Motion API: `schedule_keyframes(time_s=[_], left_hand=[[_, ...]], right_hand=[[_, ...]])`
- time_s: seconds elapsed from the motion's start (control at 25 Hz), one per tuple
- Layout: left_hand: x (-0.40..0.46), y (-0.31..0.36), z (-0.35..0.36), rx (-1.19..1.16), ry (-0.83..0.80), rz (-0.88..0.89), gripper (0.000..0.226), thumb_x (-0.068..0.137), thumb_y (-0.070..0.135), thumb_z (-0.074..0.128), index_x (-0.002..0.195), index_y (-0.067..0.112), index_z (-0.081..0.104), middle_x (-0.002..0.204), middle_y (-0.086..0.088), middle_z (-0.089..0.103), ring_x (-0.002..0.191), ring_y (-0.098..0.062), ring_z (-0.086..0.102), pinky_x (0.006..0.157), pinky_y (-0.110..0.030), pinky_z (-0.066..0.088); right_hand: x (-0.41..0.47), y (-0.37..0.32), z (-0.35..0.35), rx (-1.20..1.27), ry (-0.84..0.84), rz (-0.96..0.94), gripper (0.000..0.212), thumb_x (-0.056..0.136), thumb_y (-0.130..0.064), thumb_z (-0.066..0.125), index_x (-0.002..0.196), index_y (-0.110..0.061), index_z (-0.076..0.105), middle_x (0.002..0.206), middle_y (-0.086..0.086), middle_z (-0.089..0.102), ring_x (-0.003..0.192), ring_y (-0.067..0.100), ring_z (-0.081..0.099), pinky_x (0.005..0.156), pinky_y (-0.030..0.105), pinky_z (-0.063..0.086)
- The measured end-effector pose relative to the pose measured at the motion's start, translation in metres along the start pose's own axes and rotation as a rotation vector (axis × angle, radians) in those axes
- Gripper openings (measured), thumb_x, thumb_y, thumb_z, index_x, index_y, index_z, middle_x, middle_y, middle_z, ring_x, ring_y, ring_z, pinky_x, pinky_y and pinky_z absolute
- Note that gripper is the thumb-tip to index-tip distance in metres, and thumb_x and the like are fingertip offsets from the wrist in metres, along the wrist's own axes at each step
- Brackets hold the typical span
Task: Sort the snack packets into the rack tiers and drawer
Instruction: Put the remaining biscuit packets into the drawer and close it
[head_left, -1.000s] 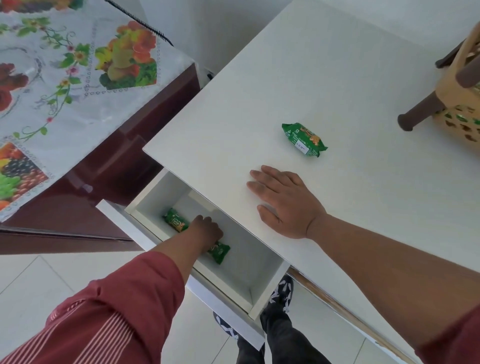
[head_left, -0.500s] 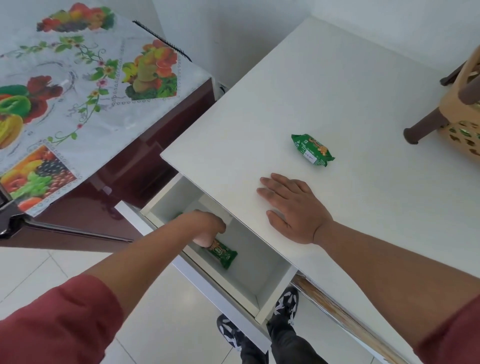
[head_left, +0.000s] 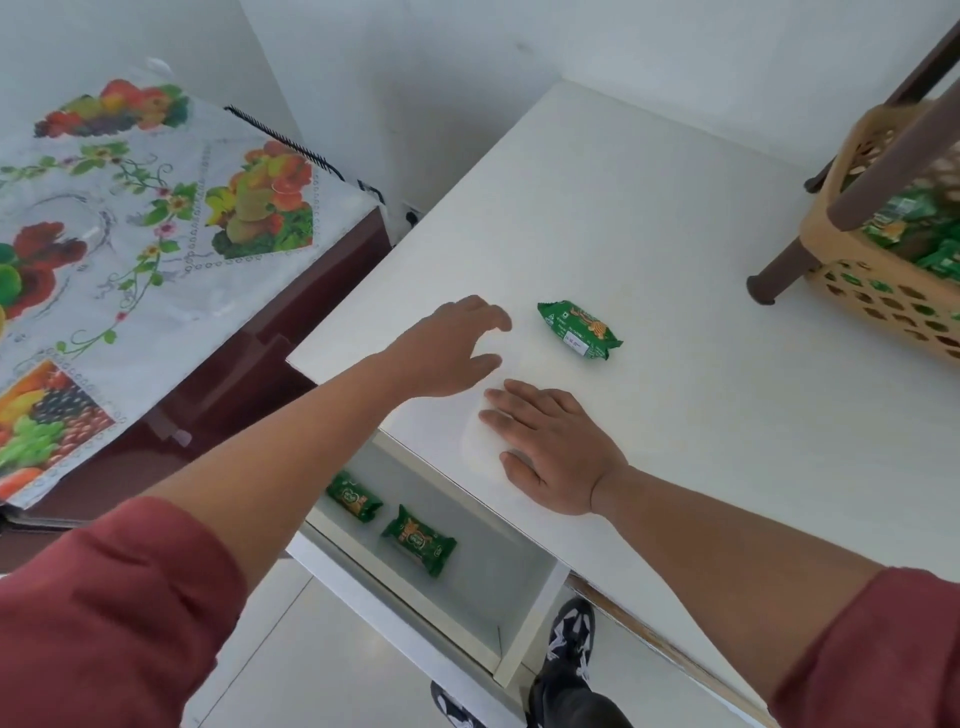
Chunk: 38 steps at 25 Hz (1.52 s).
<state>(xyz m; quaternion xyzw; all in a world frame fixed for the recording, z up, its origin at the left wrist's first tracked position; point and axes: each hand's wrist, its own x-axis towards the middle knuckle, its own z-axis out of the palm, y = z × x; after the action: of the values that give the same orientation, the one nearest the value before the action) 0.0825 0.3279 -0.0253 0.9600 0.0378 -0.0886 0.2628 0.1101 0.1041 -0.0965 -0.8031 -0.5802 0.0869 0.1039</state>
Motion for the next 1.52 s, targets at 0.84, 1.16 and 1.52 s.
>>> schedule_keyframes(time_s=[0.84,1.16,1.52], left_hand=[[0.001,-0.041,0.006,0.161,-0.024,-0.119,0.04,0.087,0.022,0.07,0.121,0.031,0.05,0.113,0.006,0.06,0.101,-0.023,0.058,0.084,-0.036,0.034],[-0.109,-0.066,-0.015,-0.049,-0.403,-0.328,0.05,0.069,0.03,0.082,0.11,0.045,0.057,0.101,0.022,0.061,0.086,-0.001,0.06,0.067,-0.024,0.047],[-0.101,-0.013,0.159,0.354,-0.783,-0.051,0.042,0.087,0.01,0.06,0.125,0.026,0.057,0.104,0.002,0.059,0.094,-0.024,0.054,0.083,-0.039,0.036]], right_hand=[[-0.001,0.006,0.005,0.003,0.014,0.002,0.052,0.099,-0.038,0.043,0.147,-0.02,0.049,0.162,0.0,0.039,0.152,0.025,0.027,0.117,0.042,0.025],[0.001,0.003,0.005,-0.008,-0.007,0.02,0.056,0.098,-0.04,0.037,0.149,-0.02,0.049,0.163,-0.001,0.038,0.152,0.025,0.03,0.116,0.045,0.028],[0.001,0.002,0.005,-0.013,-0.008,0.015,0.056,0.098,-0.04,0.037,0.149,-0.019,0.049,0.163,0.0,0.038,0.152,0.025,0.029,0.115,0.045,0.028]])
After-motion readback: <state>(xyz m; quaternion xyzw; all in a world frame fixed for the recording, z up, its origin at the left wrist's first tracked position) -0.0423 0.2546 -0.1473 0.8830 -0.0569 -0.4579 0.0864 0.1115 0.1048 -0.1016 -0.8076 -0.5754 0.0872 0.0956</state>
